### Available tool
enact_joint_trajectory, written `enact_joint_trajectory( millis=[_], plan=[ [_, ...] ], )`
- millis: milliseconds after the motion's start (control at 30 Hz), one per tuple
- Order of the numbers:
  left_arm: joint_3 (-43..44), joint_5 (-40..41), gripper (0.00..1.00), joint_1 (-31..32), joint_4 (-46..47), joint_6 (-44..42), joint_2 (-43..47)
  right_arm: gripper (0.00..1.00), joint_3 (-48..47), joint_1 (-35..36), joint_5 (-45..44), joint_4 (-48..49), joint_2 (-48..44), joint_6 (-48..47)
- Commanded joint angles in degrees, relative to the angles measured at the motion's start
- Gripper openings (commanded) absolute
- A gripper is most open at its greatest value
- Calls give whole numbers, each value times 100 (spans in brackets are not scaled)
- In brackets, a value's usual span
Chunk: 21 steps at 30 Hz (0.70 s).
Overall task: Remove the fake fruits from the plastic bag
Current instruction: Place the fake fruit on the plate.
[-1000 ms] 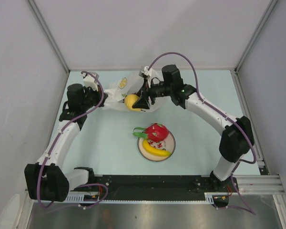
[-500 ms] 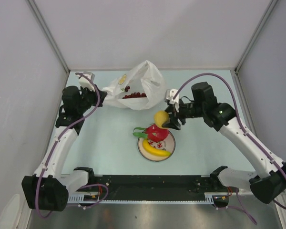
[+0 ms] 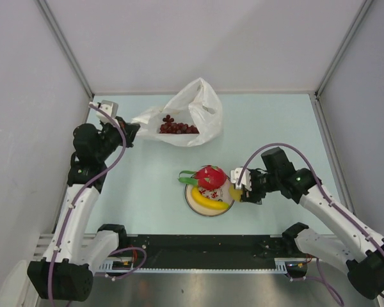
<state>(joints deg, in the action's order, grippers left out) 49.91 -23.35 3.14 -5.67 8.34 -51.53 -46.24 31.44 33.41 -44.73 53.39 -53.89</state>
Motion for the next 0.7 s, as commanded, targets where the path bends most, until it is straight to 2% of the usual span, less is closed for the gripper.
enact_joint_trajectory(
  millis=[0,67,200,333,667],
  plan=[
    [-16,-204,0,-260,48,-131,55,29,361,20,-107,972,-39,-1008],
    [-16,-222,0,-444,5,-78,29,29,553,81,-19,1106,-4,-1254],
    [-51,-292,0,-463,-22,-87,2,29,809,371,-150,1712,145,-1466],
    [-131,-363,0,-472,110,-8,-94,29,923,600,-133,1906,365,-1800],
    [-131,-310,0,-507,207,-34,-226,29,1275,1065,-387,2609,717,-1757]
  ],
)
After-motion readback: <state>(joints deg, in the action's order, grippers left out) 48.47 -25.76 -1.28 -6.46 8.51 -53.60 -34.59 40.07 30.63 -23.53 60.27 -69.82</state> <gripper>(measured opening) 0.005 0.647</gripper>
